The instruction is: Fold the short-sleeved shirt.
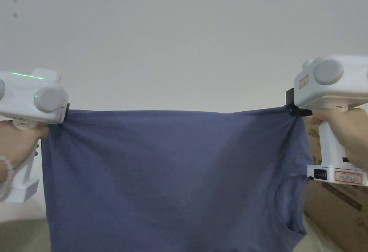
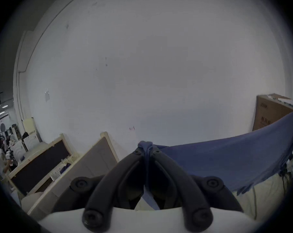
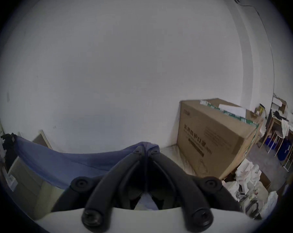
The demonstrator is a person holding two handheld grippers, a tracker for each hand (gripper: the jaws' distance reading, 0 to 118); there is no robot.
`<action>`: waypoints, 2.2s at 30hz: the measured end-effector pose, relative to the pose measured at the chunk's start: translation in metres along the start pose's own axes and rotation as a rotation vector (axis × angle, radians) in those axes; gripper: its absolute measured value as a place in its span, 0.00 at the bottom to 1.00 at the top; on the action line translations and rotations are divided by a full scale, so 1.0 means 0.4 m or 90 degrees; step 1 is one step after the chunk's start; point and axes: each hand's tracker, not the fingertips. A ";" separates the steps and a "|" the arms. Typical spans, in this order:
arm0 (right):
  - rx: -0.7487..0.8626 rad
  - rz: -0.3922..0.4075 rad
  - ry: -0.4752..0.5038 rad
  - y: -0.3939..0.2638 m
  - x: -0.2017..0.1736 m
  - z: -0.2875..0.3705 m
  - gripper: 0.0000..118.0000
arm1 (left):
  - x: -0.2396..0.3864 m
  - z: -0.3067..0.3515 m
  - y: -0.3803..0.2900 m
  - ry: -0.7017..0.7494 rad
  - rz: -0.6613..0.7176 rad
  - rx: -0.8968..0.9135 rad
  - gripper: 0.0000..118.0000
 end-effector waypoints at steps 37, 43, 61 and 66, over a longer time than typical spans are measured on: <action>-0.411 0.055 0.036 -1.082 0.154 0.116 0.02 | -0.003 0.310 -1.072 -0.101 -0.081 -0.357 0.03; -0.448 0.076 0.032 -1.280 0.198 0.434 0.02 | -0.087 0.595 -1.237 -0.106 -0.048 -0.400 0.03; -0.388 0.026 -0.002 -1.339 0.249 0.644 0.54 | -0.168 0.878 -1.243 -0.166 0.112 -0.372 0.88; -0.362 0.011 0.043 -1.321 0.235 0.677 0.41 | -0.173 0.952 -1.228 -0.219 0.123 -0.361 0.24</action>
